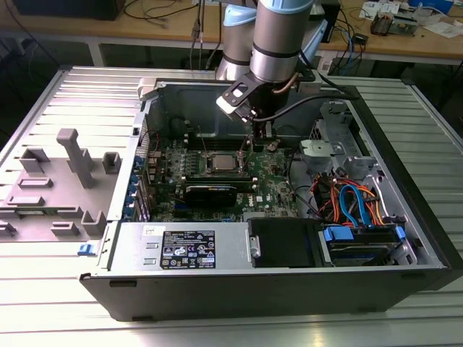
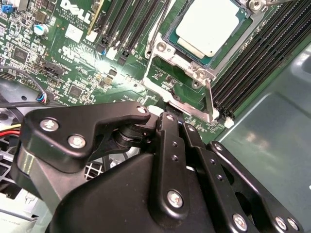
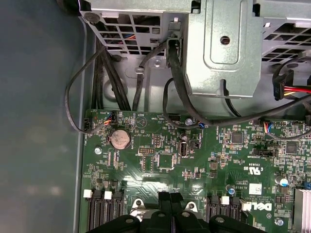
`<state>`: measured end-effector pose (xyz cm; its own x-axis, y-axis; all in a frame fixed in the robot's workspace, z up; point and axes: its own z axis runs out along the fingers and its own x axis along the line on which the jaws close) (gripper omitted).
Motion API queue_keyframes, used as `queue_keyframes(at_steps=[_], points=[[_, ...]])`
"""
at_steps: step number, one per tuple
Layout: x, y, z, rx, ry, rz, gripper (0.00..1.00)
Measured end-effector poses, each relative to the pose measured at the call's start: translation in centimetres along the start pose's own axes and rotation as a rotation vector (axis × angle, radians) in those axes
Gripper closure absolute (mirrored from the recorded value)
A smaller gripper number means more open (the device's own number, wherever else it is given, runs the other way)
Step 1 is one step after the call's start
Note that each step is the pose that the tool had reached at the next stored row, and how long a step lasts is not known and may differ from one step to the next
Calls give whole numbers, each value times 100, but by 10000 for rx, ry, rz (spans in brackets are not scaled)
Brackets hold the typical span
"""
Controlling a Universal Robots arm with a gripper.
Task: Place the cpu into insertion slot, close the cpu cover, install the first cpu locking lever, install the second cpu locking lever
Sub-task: 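Close the cpu cover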
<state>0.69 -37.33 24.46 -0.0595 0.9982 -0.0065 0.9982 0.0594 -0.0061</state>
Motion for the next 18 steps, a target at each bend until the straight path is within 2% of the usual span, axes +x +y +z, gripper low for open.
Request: queue_keyframes(at_steps=[18], points=[[3,-41,7,0,-1,0,89]])
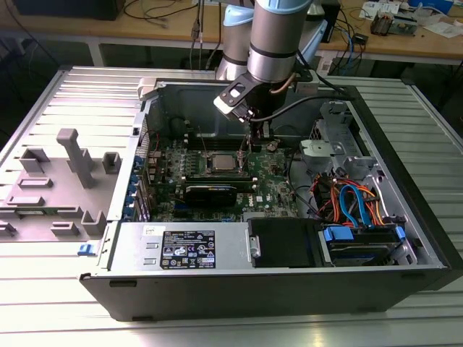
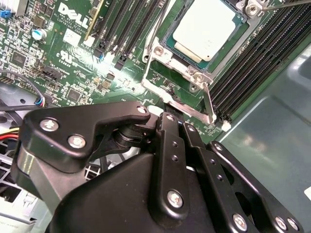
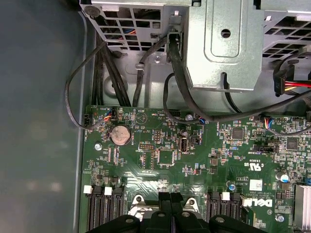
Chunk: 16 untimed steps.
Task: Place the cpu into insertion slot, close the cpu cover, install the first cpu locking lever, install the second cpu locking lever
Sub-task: 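Close the cpu cover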
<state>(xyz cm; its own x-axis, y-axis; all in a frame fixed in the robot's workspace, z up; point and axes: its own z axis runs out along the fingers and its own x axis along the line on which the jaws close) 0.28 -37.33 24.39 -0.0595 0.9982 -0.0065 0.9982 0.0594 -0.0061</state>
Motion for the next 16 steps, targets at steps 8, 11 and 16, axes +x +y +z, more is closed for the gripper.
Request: queue_keyframes(at_steps=[8,11,16], points=[[1,-18,7,0,0,0,89],[1,-22,10,0,-1,0,89],[3,-51,25,1,0,0,89]])
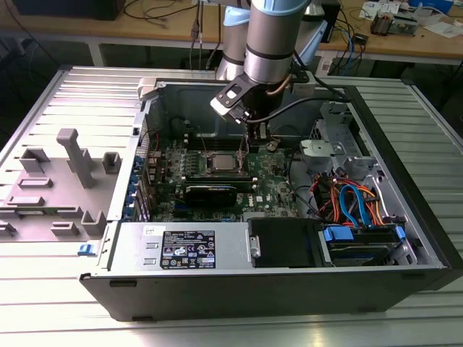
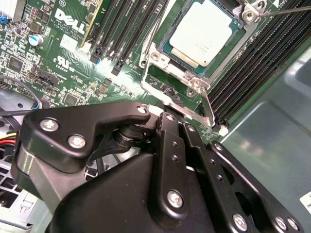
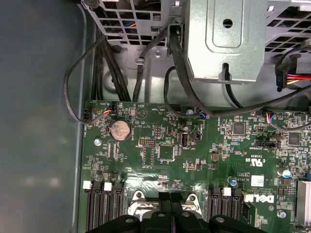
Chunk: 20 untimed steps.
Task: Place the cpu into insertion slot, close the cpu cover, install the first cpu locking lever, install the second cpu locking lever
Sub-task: 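Close the cpu cover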
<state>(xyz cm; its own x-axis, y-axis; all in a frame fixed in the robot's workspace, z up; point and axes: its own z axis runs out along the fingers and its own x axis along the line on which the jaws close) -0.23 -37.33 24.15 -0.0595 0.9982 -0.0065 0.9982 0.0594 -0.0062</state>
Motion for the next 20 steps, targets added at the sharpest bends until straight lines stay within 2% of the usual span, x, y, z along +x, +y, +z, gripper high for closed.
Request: queue_keyframes(at_steps=[20], points=[[3,-56,32,4,0,1,89]])
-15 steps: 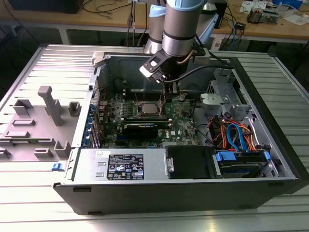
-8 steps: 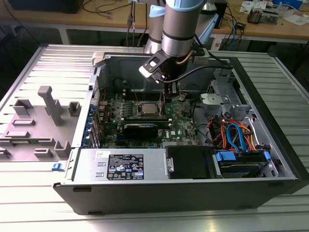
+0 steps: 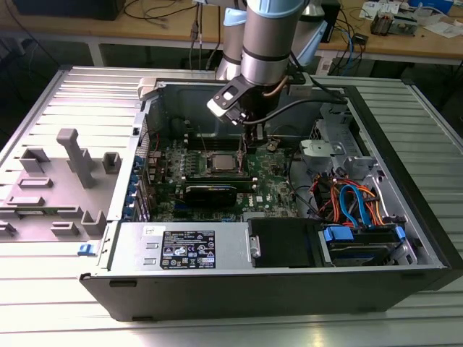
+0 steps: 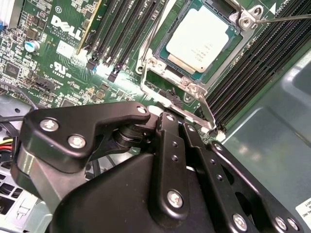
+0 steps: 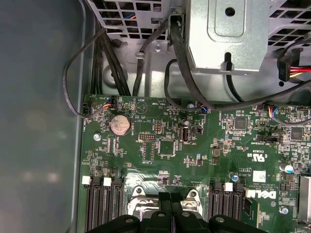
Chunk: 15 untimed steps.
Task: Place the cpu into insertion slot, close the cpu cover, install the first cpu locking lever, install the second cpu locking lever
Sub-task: 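Close the cpu cover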
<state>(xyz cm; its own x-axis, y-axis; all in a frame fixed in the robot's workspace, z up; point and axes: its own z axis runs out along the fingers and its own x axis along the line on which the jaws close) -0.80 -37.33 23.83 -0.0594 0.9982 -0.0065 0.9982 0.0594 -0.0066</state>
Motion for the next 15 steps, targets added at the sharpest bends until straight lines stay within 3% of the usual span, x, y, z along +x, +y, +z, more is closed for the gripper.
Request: queue_keyframes(at_steps=[15], points=[[3,-44,14,3,0,-1,89]])
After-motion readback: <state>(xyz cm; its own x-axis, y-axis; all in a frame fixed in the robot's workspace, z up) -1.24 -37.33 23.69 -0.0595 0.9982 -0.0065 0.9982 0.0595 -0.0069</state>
